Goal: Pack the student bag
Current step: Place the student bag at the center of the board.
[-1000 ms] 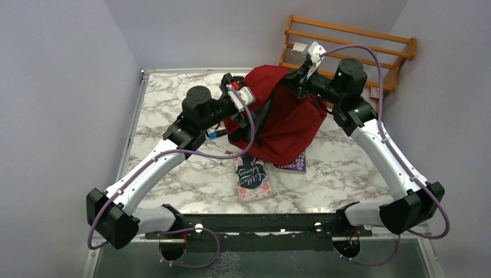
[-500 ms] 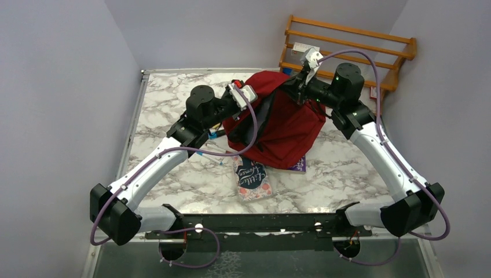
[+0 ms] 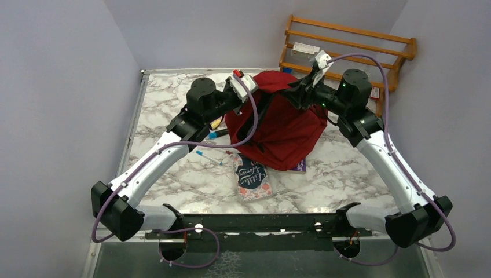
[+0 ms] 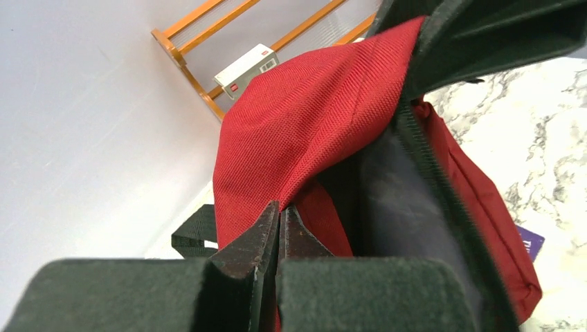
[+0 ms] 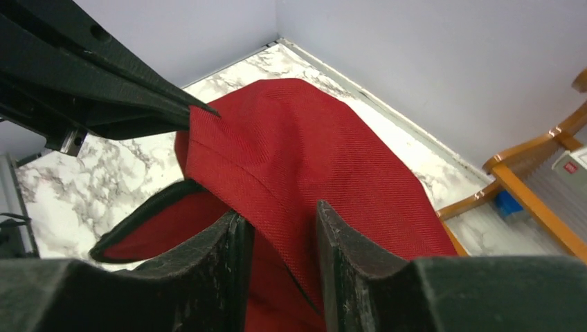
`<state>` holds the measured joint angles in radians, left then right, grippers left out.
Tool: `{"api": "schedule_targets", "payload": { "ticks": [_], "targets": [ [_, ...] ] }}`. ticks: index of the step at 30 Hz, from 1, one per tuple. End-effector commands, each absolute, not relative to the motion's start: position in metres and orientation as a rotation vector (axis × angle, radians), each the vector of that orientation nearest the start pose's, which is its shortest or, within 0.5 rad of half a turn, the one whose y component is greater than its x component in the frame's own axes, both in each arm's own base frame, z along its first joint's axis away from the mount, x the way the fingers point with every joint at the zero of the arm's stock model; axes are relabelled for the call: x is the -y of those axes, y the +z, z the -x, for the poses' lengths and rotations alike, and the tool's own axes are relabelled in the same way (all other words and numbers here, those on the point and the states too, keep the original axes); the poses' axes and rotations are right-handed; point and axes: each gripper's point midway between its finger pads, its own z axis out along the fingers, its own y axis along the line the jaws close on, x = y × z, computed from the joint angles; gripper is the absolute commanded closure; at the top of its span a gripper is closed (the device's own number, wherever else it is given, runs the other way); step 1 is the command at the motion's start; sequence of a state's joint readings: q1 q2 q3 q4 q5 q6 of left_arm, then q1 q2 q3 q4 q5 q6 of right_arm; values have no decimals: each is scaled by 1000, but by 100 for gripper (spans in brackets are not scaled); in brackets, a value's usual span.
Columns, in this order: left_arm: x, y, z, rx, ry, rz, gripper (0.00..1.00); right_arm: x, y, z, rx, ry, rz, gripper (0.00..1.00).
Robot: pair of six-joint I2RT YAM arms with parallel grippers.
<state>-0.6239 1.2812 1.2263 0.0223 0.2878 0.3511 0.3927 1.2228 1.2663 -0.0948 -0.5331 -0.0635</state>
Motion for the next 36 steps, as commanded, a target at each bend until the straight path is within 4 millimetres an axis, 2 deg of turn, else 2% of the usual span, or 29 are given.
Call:
{"api": "schedule_targets", "payload": {
  "ticks": [1, 8, 9, 12, 17, 22, 26, 31, 36],
  "targets": [
    [296, 385, -327, -1304, -528, -955, 100, -217, 379, -317, -1589, 730, 591, 56],
    [297, 393, -340, -1378, -560, -832, 100, -191, 353, -300, -1771, 759, 286, 48],
    [298, 392, -341, -1389, -566, -827, 100, -189, 346, -299, -1789, 774, 231, 47],
    [302, 393, -342, -1405, -597, -817, 100, -188, 342, -292, -1808, 867, 78, 45],
    [308, 392, -344, -1430, -638, -806, 100, -202, 340, -279, -1838, 1054, -32, 40],
    [314, 392, -345, -1433, -663, -811, 100, -221, 336, -283, -1826, 1228, -88, 35],
    [316, 390, -344, -1434, -668, -818, 100, -233, 337, -290, -1832, 1221, -86, 28],
    [315, 385, -344, -1440, -661, -827, 100, -242, 344, -296, -1810, 1232, -60, 25],
    [316, 382, -345, -1442, -661, -837, 100, -253, 336, -303, -1836, 1212, -38, 25]
  ]
}}
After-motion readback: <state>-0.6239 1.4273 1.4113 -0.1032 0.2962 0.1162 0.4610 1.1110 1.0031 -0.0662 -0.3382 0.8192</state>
